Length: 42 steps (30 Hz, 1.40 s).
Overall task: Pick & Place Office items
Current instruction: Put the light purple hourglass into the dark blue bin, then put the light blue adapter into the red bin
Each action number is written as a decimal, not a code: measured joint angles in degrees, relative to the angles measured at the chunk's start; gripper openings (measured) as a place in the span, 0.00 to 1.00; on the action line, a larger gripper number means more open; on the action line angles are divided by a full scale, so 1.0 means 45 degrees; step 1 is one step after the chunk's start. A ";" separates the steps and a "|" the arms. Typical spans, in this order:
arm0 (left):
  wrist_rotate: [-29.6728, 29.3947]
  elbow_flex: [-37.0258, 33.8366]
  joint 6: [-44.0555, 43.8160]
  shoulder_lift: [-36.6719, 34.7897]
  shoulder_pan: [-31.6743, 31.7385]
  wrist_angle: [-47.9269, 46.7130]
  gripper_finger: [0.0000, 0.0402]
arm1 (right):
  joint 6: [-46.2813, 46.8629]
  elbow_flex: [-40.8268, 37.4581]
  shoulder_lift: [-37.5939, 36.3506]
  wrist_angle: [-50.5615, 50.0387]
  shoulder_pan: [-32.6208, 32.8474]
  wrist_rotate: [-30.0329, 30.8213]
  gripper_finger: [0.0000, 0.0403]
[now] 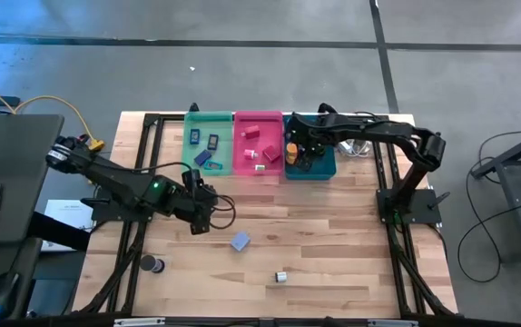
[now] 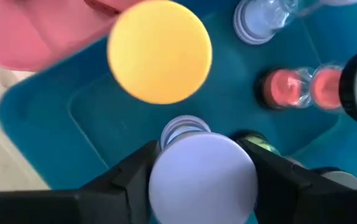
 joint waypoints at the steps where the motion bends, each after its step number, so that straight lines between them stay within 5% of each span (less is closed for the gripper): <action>1: 0.0000 0.0000 0.0000 0.0000 0.0089 0.0000 0.70 | -0.0050 -0.0093 0.0000 0.0119 -0.0058 -0.0065 0.51; 8: -0.0004 0.0000 0.0005 0.0000 0.0568 0.0001 0.70 | -0.0255 -0.0571 0.0000 0.0823 -0.0326 -0.0583 0.47; 19: 0.0000 0.0000 0.0005 0.0000 0.0845 0.0002 0.70 | -0.0824 -0.0576 0.0000 0.0959 -0.0317 -0.0700 0.70; 28: 0.0000 0.0000 0.0005 0.0000 0.0843 0.0001 0.70 | -0.1109 -0.0576 -0.0177 0.1328 -0.0382 -0.0135 0.75; 42: 0.1025 0.0000 -0.0116 0.0000 0.0843 0.0155 0.70 | -0.0188 -0.0571 -0.3590 0.1364 0.0272 -0.0332 0.74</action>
